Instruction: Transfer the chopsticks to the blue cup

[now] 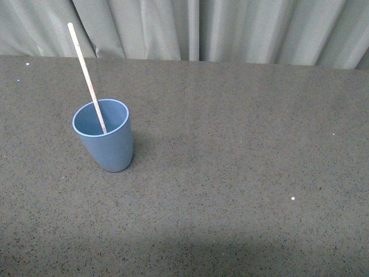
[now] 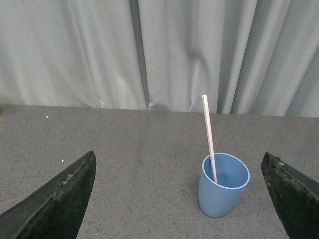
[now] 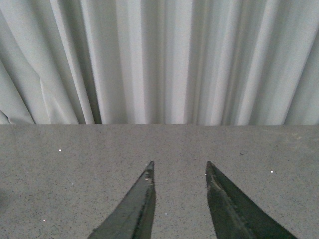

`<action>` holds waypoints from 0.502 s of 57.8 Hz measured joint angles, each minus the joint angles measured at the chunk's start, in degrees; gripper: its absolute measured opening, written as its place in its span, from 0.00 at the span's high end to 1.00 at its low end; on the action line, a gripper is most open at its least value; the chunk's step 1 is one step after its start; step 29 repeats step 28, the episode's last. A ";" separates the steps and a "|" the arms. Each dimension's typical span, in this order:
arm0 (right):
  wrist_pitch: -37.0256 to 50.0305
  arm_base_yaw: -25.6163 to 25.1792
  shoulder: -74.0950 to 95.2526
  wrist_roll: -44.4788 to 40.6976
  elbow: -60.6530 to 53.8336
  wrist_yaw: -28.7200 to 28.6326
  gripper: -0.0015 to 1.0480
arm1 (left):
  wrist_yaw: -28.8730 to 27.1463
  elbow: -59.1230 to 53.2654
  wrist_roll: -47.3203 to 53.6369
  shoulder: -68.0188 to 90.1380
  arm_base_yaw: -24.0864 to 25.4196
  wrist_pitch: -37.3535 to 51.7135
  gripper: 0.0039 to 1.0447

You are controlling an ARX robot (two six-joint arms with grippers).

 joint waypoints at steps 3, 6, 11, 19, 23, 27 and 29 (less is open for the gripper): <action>0.02 0.00 0.00 0.00 0.00 0.02 0.50 | 0.00 0.00 0.00 0.00 0.00 0.00 0.06; 0.02 0.00 0.00 0.00 0.00 0.02 0.42 | 0.00 0.00 0.00 0.00 0.00 0.00 0.06; 0.00 0.00 0.00 0.00 0.00 0.02 0.29 | 0.00 0.00 0.00 0.00 0.00 0.00 0.06; 0.02 0.00 0.00 0.07 0.00 0.00 0.07 | 0.00 0.00 0.00 0.00 0.00 0.00 0.06; 0.02 0.00 0.00 0.04 0.00 0.02 0.10 | 0.00 0.00 0.00 0.00 0.00 0.00 0.06; 0.00 0.00 0.00 0.02 0.00 0.02 0.09 | 0.00 0.00 0.00 0.00 0.00 0.00 0.06; 0.02 0.00 0.00 0.02 0.00 0.02 0.09 | 0.00 0.00 0.00 0.00 0.00 0.00 0.06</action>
